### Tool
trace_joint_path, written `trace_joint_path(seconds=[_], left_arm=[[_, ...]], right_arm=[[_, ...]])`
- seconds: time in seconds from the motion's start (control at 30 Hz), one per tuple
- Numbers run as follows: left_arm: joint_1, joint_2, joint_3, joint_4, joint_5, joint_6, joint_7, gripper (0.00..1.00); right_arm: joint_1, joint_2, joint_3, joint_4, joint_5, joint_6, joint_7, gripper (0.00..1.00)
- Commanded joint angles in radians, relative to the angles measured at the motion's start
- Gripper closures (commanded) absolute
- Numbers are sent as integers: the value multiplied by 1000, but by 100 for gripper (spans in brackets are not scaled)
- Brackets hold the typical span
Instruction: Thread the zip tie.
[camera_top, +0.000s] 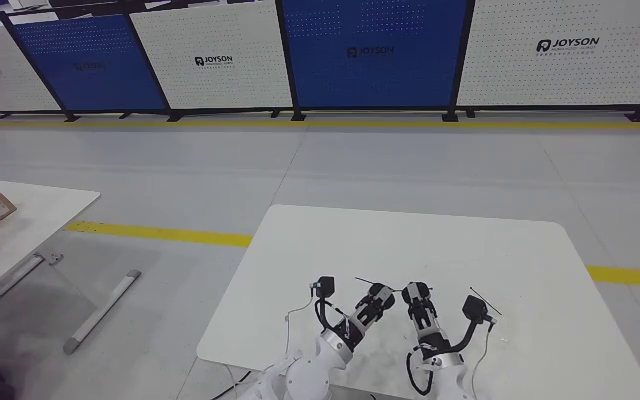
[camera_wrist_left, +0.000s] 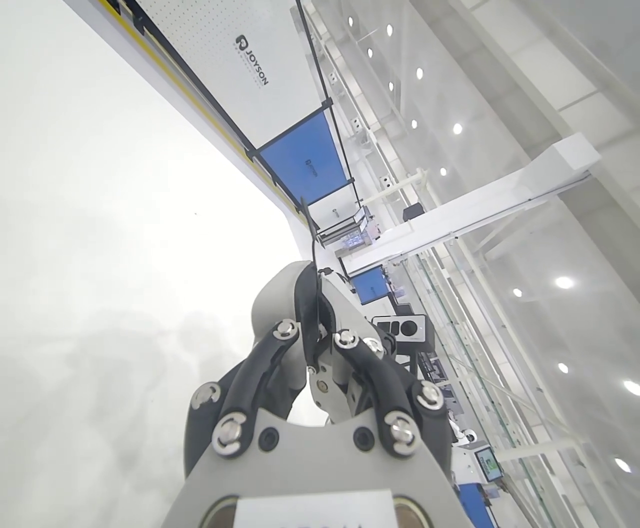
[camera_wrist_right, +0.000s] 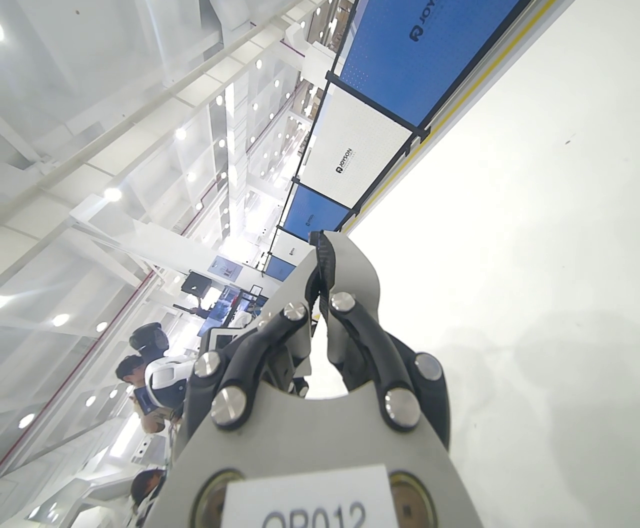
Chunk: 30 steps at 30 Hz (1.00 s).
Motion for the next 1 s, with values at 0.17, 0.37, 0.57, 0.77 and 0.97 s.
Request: trace_joint_path(seconds=[0.17,0.37,0.57,0.77,0.97], left_arm=[[0,-1,-5,3,-2,8,9,40],[-3,-3,-8,4,1,11,26,51],[-2,-4,-14,6,1,10,35,60],[-2,-5,-12,6,9,8,30,84],[-3,-6,-12,8,10,5,26,100]], right_arm=[[-3,0,5,-1,0,-2,3,100],[-6,-1,7,-3,-9,4,-2,100],[-5,-2,6,-2,-16,10,-4,100],[-4,-3,5,0,-17,8,-2,100],[-5,-4,6,0,-16,5,-4,100]])
